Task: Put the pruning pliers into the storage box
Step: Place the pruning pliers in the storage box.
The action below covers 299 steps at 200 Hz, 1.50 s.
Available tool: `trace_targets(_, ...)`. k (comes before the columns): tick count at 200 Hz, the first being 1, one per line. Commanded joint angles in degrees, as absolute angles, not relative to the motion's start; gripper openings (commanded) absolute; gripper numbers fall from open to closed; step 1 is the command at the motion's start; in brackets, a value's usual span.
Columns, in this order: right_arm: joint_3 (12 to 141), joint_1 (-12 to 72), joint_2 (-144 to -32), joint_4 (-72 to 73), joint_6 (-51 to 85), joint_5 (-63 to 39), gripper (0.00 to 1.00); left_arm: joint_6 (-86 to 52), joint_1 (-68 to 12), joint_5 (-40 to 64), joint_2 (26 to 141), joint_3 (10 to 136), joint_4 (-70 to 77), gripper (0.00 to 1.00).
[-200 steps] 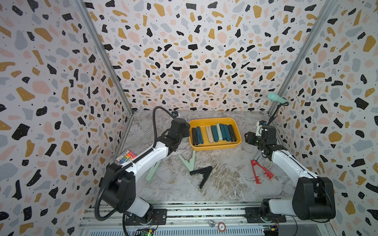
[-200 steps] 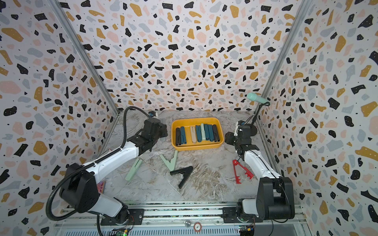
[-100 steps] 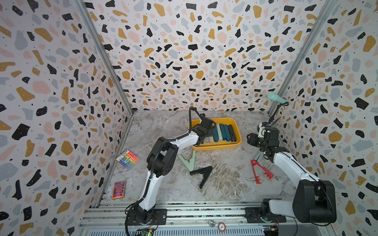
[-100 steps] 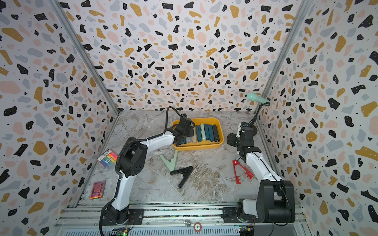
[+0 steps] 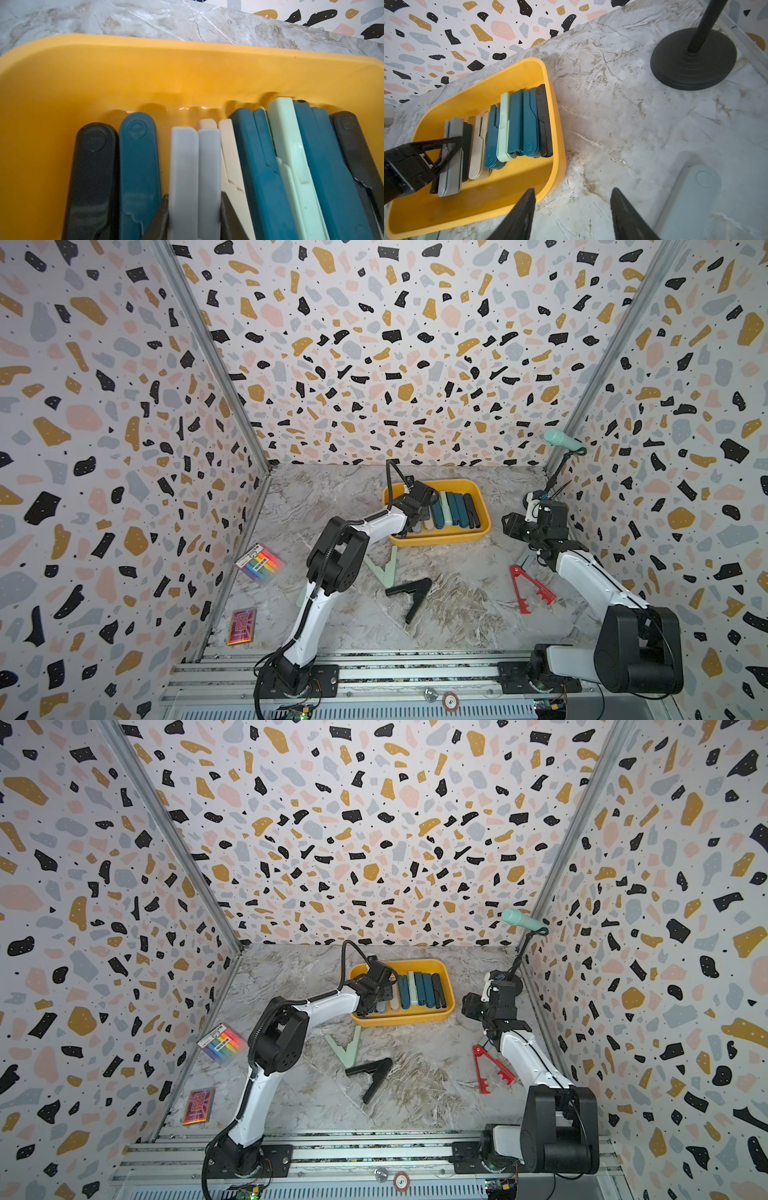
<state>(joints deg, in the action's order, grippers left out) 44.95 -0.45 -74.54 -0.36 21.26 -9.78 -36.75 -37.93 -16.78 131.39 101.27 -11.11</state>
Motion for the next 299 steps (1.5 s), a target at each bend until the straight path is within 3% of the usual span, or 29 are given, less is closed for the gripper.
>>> trace_targets(1,44.6,-0.9,-73.0,0.2,20.5,-10.1,0.6,-37.9,-38.1,-17.5,132.6,103.4,-10.9,0.15)
trace_targets(72,44.6,-1.2,-73.4,0.2,20.3,-10.6,0.6,-40.3,-38.1,-17.2,135.7,106.3,-11.6,0.21)
trace_targets(169,45.0,-1.6,-74.0,0.6,20.5,-11.3,0.6,-38.6,-38.1,-21.0,135.8,106.1,-15.5,0.45)
trace_targets(233,44.9,-1.6,-73.7,0.2,20.4,-11.0,0.6,-38.9,-38.1,-20.3,135.5,106.9,-14.8,0.53)
trace_targets(253,45.0,-1.6,-73.7,0.3,20.4,-11.1,0.6,-38.9,-38.1,-20.3,135.5,107.0,-14.4,0.51)
trace_targets(282,45.0,-1.7,-73.5,0.1,20.3,-11.1,0.6,-38.8,-38.1,-20.0,136.0,107.0,-14.3,0.28)
trace_targets(299,45.0,-1.8,-73.2,0.0,20.3,-10.9,0.6,-38.8,-38.1,-20.0,135.9,106.7,-14.1,0.26)
